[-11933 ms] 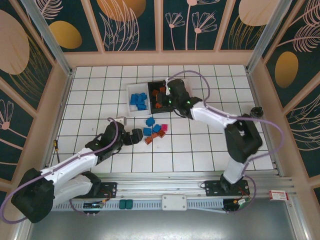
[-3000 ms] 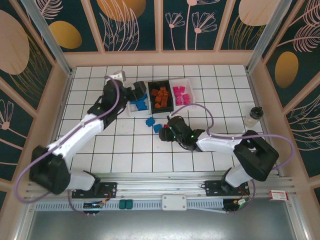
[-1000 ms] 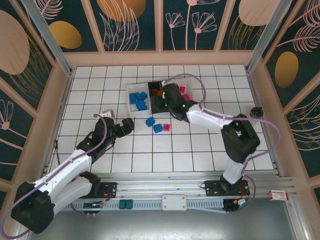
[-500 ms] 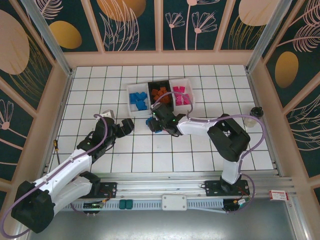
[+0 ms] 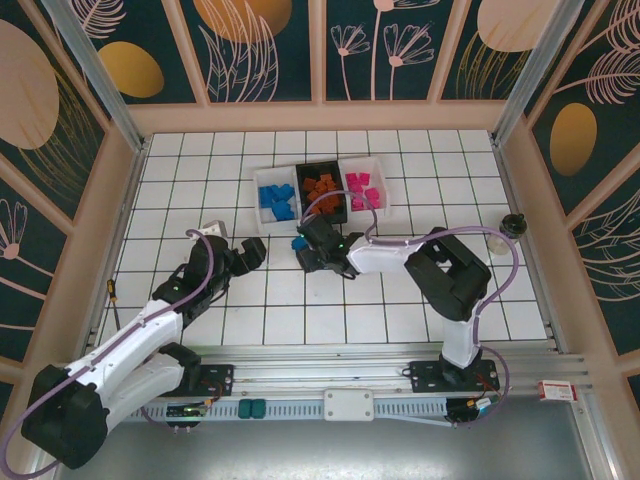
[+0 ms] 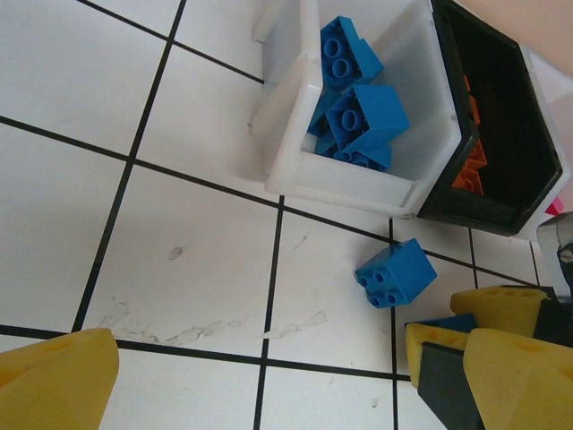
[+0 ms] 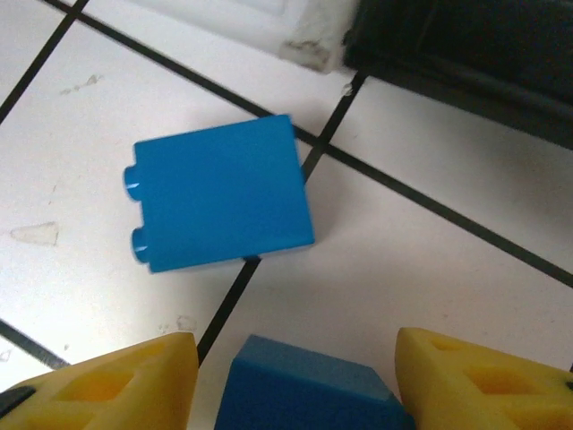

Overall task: Sort the legos into containers by color
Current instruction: Pick up the lego from the center of the table, then place the lego in the container.

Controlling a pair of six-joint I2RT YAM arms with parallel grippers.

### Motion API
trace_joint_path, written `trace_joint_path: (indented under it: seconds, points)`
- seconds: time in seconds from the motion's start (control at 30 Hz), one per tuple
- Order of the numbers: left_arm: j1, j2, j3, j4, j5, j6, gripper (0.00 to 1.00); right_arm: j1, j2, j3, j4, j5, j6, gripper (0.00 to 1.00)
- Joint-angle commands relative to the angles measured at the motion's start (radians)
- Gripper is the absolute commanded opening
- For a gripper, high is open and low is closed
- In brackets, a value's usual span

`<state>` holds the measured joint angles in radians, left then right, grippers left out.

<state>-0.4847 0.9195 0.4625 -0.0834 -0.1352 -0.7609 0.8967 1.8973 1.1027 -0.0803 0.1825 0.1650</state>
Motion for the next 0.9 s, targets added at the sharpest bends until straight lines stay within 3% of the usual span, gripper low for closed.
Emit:
trace_joint_path:
  seconds: [0.0,0.2,0.43,0.87]
  points:
    - [-0.002,0.004,-0.007,-0.007,-0.005,0.016,0.98,0.013,0.010,-0.027,-0.032,0.020,-0.002,0.56]
    - [-0.001,0.003,-0.004,-0.004,0.004,0.033,0.99,0.031,-0.080,-0.050,0.013,-0.056,-0.007,0.36]
    - [-0.001,0.010,-0.013,0.005,0.005,0.038,0.98,-0.012,-0.178,0.078,0.083,-0.162,0.002,0.31]
    - [-0.002,0.057,-0.004,0.005,0.067,0.061,0.98,-0.147,0.284,0.694,0.020,-0.122,0.060,0.31]
